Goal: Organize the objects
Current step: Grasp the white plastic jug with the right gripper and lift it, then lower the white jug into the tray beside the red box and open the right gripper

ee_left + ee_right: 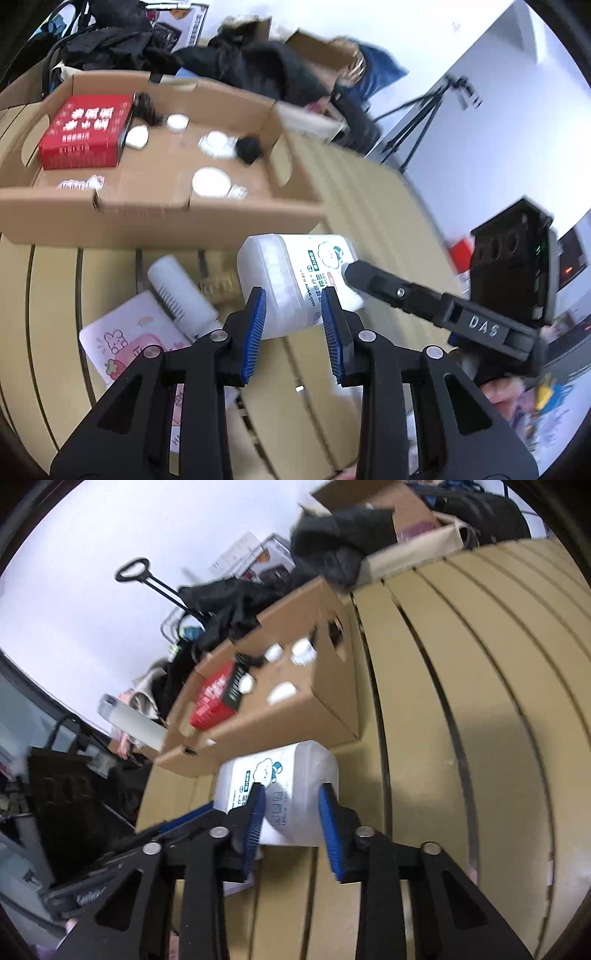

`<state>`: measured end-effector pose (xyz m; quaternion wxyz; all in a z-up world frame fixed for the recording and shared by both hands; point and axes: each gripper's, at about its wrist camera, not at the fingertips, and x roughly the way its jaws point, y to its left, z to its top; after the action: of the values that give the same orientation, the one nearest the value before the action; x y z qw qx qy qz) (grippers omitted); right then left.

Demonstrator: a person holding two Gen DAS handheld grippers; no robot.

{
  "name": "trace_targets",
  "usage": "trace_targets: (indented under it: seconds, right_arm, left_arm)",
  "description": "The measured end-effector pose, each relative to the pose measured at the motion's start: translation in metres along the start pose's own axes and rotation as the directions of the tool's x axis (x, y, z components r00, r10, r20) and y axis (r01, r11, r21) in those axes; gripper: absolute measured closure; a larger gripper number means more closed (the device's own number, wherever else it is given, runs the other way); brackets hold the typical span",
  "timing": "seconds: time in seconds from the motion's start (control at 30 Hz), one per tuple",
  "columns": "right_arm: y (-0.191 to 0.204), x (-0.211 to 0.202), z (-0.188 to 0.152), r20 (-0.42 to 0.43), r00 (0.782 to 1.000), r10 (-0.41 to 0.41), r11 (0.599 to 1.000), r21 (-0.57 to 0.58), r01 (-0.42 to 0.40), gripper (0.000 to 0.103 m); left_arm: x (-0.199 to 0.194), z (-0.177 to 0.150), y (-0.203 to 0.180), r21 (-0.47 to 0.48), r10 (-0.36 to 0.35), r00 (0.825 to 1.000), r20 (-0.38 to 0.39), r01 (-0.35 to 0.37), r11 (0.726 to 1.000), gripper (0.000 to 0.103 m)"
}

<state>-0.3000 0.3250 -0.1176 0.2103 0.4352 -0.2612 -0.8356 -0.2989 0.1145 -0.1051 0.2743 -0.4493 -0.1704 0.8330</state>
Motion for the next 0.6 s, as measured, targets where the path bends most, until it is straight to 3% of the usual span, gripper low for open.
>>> trace_targets:
  seconds: [0.13, 0.27, 0.33, 0.47, 0.6]
  right_arm:
    - [0.030, -0.014, 0.021, 0.044, 0.998, 0.037, 0.999, -0.039, -0.036, 0.076]
    - [0.070, 0.000, 0.061, 0.033, 0.998, 0.059, 0.993, -0.101, -0.055, 0.076]
    - [0.095, 0.028, 0.079, 0.002, 0.999, 0.042, 0.989, -0.144, -0.042, 0.076]
    - [0.126, 0.106, 0.093, -0.070, 0.997, 0.023, 0.987, -0.157, -0.034, 0.076]
    - [0.124, 0.179, 0.084, -0.183, 0.983, 0.023, 0.995, -0.092, -0.041, 0.076]
  left_arm:
    - [-0.036, 0.029, -0.006, 0.003, -0.042, 0.995, 0.090, 0.042, 0.999, 0.077]
    - [-0.072, 0.073, 0.010, 0.012, -0.039, 0.988, 0.150, 0.038, 0.999, 0.077]
    - [-0.081, 0.092, 0.033, -0.012, 0.007, 0.988, 0.153, -0.005, 1.000, 0.077]
    - [-0.077, 0.112, 0.103, -0.153, 0.086, 0.987, 0.135, -0.065, 0.986, 0.077]
    - [-0.058, 0.106, 0.154, -0.207, 0.194, 0.980, 0.043, -0.181, 0.961, 0.077]
